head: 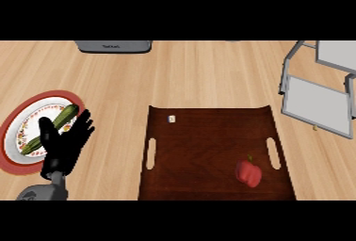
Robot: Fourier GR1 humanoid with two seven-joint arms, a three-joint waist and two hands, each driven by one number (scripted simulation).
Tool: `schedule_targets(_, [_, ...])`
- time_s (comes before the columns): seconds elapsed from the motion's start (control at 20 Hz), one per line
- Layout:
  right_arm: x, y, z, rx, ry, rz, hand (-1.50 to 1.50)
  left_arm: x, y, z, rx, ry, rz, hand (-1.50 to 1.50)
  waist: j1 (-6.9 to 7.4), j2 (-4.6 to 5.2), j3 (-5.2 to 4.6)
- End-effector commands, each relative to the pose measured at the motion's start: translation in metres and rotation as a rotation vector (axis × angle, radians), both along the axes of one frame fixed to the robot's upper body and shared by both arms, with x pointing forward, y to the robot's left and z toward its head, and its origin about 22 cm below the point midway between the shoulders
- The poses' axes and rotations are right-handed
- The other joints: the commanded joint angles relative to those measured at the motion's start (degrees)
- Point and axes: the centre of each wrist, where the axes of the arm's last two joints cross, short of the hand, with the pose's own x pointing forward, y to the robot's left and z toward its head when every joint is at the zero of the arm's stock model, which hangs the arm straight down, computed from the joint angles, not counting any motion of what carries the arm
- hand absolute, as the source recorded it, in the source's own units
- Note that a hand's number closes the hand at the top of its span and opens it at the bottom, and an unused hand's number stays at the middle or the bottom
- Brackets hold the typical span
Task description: Pick the tomato from the tray and place it in the tiered shelf
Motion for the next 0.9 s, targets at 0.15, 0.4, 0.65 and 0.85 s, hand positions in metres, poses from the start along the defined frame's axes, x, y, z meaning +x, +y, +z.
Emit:
schedule_targets(0.15, [-0.047, -0.051, 0.008, 0.038, -0.088, -0.226, -1.5, -0.012, -0.01, -0.016, -0.011, 0.02, 0.024, 0.0, -0.59, 0.05, -0.09])
schedule_targets(0.4, [-0.088, -0.09, 0.007, 0.13, -0.119, -0.316, -1.5, 0.005, 0.005, 0.006, 0.001, 0.012, 0.011, 0.0, -1.07, 0.01, -0.06])
schedule_targets(0.65, [-0.134, -0.12, 0.011, 0.156, -0.13, -0.261, -1.5, -0.007, -0.009, -0.004, -0.014, 0.036, -0.003, 0.0, -0.82, -0.11, -0.07])
schedule_targets(0.85, [-0.171, -0.143, 0.009, 0.15, -0.148, -0.223, -1.5, -0.011, 0.005, -0.004, -0.013, 0.024, 0.012, 0.0, -0.95, -0.11, -0.05])
